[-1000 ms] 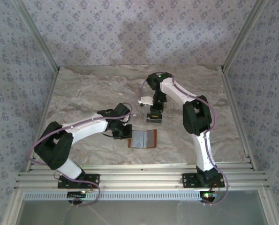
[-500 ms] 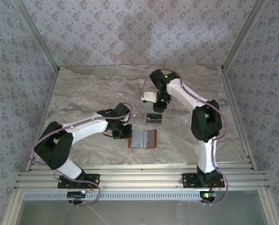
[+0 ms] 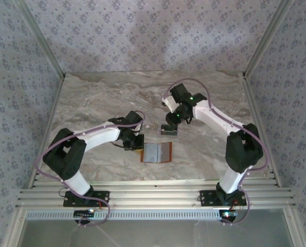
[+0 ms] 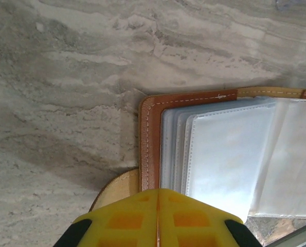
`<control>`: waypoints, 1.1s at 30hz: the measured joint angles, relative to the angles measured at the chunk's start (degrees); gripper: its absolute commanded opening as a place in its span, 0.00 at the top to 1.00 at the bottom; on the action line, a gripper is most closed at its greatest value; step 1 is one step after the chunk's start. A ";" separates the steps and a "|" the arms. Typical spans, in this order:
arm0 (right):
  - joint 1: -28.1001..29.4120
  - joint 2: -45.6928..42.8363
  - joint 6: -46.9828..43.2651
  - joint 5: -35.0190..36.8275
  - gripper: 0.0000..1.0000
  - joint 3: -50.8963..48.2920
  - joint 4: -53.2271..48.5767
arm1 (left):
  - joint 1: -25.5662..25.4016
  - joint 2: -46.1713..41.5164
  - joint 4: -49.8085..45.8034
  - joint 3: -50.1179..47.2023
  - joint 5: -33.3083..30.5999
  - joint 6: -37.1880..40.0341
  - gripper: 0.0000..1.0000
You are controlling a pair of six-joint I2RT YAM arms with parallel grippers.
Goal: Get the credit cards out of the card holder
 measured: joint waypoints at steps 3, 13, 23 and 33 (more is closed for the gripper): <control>0.81 -3.48 10.43 -2.10 0.73 -4.94 4.17 | 0.76 0.68 0.20 0.00 0.79 0.02 0.92; 7.10 -8.20 35.76 -8.09 0.65 -14.64 13.73 | 2.38 2.36 0.50 -0.02 1.84 0.48 0.93; 13.38 -4.33 47.32 -10.73 0.62 -15.10 19.26 | 2.43 2.43 3.41 -3.08 2.62 0.44 0.93; 17.03 1.84 52.41 -11.93 0.64 -15.32 22.77 | 2.75 2.43 5.44 -4.07 4.28 0.44 0.93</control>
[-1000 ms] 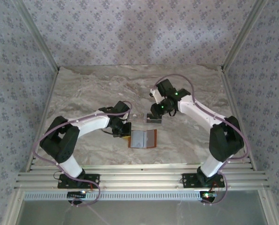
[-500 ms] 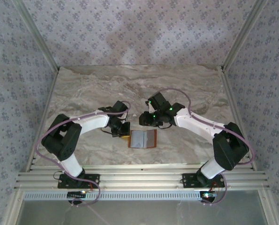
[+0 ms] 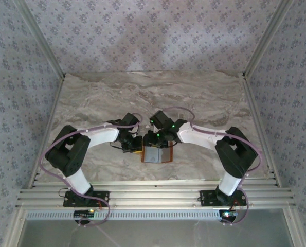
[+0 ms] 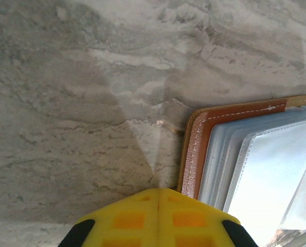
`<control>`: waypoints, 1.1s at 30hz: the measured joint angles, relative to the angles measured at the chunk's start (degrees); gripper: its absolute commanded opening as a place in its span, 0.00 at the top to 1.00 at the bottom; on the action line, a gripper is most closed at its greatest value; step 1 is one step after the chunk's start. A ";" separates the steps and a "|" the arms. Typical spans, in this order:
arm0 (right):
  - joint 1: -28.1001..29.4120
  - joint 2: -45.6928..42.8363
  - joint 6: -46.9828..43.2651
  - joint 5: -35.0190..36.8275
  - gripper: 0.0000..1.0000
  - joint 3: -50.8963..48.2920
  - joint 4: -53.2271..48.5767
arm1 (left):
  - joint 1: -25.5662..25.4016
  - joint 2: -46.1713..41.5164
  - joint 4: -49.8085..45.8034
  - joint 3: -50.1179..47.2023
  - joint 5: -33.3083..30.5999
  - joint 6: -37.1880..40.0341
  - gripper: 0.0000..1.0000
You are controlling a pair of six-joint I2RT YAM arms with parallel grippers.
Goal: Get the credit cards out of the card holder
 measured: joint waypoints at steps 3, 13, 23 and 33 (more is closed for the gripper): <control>0.52 1.22 1.29 -0.17 0.65 -0.11 0.92 | 0.33 0.00 0.35 -0.20 0.59 -0.02 0.93; 2.27 3.21 3.21 -0.42 0.72 -1.99 2.89 | 0.42 0.00 0.52 -0.31 0.81 0.00 0.93; 2.40 3.91 3.76 -0.13 0.71 -2.75 3.04 | 0.42 0.00 0.52 -0.31 0.81 0.00 0.93; 2.67 3.69 3.48 2.67 0.66 -1.77 -1.29 | 0.42 0.00 0.52 -0.31 0.81 0.00 0.93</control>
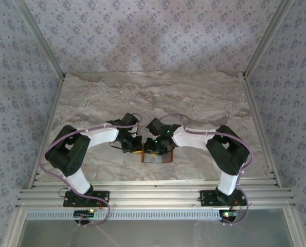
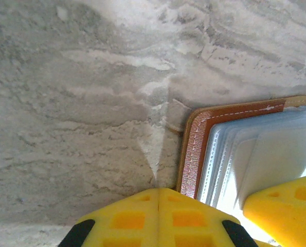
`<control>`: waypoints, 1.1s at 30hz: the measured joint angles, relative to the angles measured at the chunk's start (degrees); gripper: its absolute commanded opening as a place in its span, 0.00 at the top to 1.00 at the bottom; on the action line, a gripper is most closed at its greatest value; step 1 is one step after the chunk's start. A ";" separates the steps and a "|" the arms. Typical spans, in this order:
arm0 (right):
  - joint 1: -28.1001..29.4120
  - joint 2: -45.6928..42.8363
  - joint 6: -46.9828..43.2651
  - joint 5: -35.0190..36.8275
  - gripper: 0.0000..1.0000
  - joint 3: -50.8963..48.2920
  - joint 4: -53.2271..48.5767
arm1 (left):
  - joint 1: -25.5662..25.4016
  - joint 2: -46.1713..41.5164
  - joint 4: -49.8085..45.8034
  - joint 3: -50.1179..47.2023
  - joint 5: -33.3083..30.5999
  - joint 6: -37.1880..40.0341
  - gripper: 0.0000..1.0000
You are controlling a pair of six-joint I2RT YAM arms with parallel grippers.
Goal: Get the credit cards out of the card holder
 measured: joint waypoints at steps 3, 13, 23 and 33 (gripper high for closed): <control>0.46 -0.15 -0.50 2.25 0.65 1.16 -3.26 | 0.00 0.00 0.00 0.00 0.00 0.00 0.93; 1.75 -0.22 -2.54 12.17 0.58 5.53 -17.18 | 0.02 0.07 0.00 0.02 0.02 0.07 0.93; 2.10 -0.87 -2.93 18.93 0.57 8.22 -26.64 | 0.22 0.17 -0.07 0.07 0.59 0.44 0.93; 1.55 -2.16 -2.97 22.18 0.58 8.20 -30.23 | 0.22 0.15 -0.31 0.17 0.61 0.46 0.93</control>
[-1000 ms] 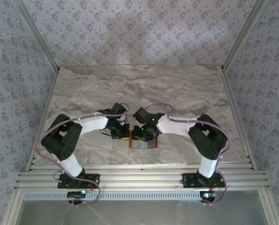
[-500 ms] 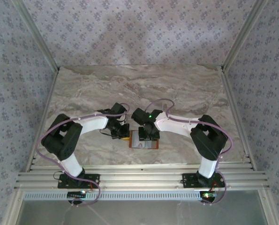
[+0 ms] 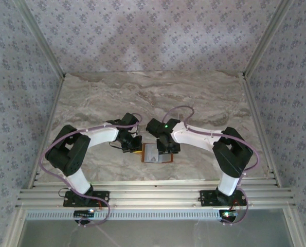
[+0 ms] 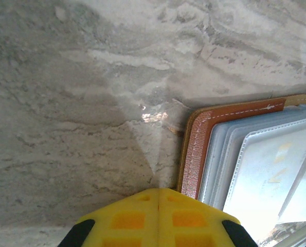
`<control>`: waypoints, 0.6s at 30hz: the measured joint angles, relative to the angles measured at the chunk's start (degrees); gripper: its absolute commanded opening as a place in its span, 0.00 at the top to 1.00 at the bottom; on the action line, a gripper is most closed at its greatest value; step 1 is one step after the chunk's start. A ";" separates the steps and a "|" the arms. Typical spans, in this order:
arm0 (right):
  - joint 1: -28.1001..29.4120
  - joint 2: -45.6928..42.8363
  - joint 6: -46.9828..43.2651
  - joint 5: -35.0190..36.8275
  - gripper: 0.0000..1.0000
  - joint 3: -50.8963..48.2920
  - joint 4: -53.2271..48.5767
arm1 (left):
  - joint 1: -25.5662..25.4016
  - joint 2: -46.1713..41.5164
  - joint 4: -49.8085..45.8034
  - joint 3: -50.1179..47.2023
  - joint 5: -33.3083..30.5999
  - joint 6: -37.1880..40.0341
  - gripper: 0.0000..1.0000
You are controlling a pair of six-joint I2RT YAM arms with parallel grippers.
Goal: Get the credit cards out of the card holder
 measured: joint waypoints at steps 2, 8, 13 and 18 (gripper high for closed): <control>-0.11 -0.02 -0.04 0.61 0.58 0.00 -0.24 | 0.00 0.00 -0.07 0.00 0.00 0.00 0.93; -0.15 -0.46 -0.96 2.14 0.58 0.00 -1.68 | -0.13 -0.07 -1.70 0.63 -0.33 -0.02 0.93; -0.55 -2.99 -1.51 1.53 0.59 -0.85 -0.92 | -0.74 -0.50 -4.28 2.49 -0.90 -0.02 0.93; -2.12 -6.08 -1.79 -3.10 0.61 -4.26 3.06 | -1.86 -1.14 -4.87 4.57 -0.83 -0.07 0.94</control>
